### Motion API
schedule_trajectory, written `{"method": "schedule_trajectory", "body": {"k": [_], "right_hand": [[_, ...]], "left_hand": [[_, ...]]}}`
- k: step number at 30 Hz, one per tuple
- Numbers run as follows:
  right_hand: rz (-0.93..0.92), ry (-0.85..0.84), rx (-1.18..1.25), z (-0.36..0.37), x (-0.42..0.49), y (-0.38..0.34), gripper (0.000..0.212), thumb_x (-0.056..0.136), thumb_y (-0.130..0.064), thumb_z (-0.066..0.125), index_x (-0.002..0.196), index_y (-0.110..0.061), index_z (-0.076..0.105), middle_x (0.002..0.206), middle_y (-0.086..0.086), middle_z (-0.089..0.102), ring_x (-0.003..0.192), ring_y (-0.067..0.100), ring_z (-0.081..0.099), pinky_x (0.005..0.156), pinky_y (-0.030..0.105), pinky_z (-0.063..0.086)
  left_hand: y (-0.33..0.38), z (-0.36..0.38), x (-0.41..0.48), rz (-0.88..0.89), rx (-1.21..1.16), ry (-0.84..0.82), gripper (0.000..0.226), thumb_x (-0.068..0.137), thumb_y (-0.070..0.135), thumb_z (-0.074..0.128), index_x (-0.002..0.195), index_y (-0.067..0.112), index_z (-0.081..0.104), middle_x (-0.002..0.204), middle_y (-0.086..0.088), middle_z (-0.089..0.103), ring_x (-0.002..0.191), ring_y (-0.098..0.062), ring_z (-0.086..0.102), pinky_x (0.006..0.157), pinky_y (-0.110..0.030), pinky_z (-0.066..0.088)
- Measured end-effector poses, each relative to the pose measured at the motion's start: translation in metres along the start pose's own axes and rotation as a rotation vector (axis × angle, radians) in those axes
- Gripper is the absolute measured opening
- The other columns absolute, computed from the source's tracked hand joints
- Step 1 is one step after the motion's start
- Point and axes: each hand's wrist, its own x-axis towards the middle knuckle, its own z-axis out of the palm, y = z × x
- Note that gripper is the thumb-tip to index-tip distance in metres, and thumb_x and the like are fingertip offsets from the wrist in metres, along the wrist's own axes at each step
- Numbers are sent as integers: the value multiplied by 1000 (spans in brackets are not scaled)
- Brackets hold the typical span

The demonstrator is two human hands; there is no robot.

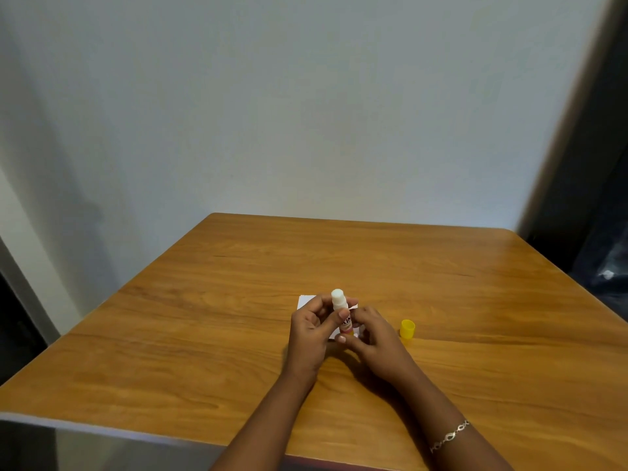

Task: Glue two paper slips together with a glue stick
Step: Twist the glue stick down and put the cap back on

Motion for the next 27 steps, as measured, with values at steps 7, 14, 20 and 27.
{"method": "schedule_trajectory", "body": {"k": [7,14,20,27], "right_hand": [[35,107,-71,2,2,6,47,50,-47,67,80,-11,61,72,-8,50,73,8,46,63,27,34],[4,7,-24,-4,2,5,44,62,-48,61,91,-15,65,86,-22,46,86,-7,42,78,23,31],[51,69,-80,-4,1,8,29,53,-56,59,68,-33,49,82,-12,53,90,17,50,76,29,35],[10,12,-32,-3,1,7,55,64,-56,51,98,-15,63,92,-5,56,93,10,50,81,30,37]], "left_hand": [[-3,2,-1,2,64,-11,15,80,-3,60,92,0,67,81,1,74,78,-14,66,59,-22,54],[-1,-2,0,8,63,-30,18,85,2,55,99,-3,65,88,3,75,81,-12,68,61,-22,56],[-2,1,0,-11,78,-45,17,86,4,54,98,0,65,89,5,74,80,-10,66,53,-24,53],[-4,0,1,0,57,-90,20,88,4,53,103,-2,64,95,0,73,92,-17,66,74,-26,55]]}}
